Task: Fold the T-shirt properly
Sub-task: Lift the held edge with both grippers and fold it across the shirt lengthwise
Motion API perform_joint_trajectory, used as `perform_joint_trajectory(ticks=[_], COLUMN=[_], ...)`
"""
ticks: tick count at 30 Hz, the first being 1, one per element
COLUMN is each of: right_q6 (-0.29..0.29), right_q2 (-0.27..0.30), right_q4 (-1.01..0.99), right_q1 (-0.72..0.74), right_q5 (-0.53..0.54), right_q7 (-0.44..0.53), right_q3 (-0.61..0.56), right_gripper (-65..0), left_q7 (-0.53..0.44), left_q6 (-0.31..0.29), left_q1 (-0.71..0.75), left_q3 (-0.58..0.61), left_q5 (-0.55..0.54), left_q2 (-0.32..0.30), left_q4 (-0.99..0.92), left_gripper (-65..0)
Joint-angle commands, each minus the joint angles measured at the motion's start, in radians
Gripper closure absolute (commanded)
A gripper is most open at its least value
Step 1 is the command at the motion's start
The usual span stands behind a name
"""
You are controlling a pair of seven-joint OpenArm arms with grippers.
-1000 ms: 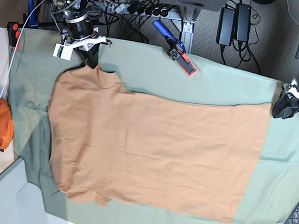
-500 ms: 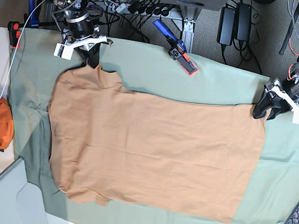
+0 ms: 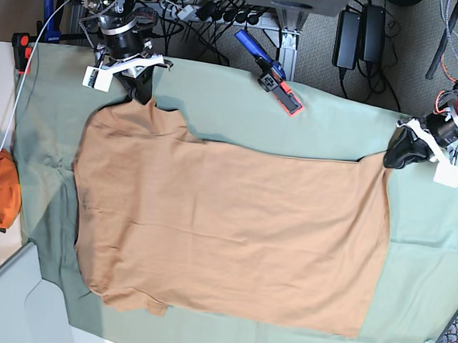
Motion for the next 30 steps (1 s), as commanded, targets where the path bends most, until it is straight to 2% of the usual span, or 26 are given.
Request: perform_joint_trajectory(ticks=[1,10,16,25,30], right_q6=[0.008,0.009,0.032,0.038,0.039], right_q2=[0.006,0.006,0.010,0.089,0.091], right_q4=[0.010,0.011,0.062,0.200,0.266], right_q1=[-0.004,-0.004,-0.015,-0.108,-0.120], right_q5=[-0.011,-0.011,-0.008,0.020,0.061], right_q7=[-0.015,-0.019,-0.123,-0.161,-0.165], right_q3=[0.001,0.001,0.026,0.082,0.122], right_gripper=[0.0,0.0,0.0,0.0,0.0], left_q7=[-0.014,0.004,0.024,0.063,0.063], left_q6=[-0.010,-0.010,-0.010,-0.010,-0.010], left_q1=[-0.002,-0.002,0.010,0.066,0.090], left_q3=[-0.006,-0.006,-0.006,-0.033,-0.043], left_q5=[-0.014,-0.015,-0.008,-0.090,-0.097], left_q2=[-0.020,-0.093,-0.122,-0.136,-0.135], left_q4=[0.032,0.116,0.116,0.147,0.220], left_gripper=[0.0,0.0,0.0,0.0,0.0])
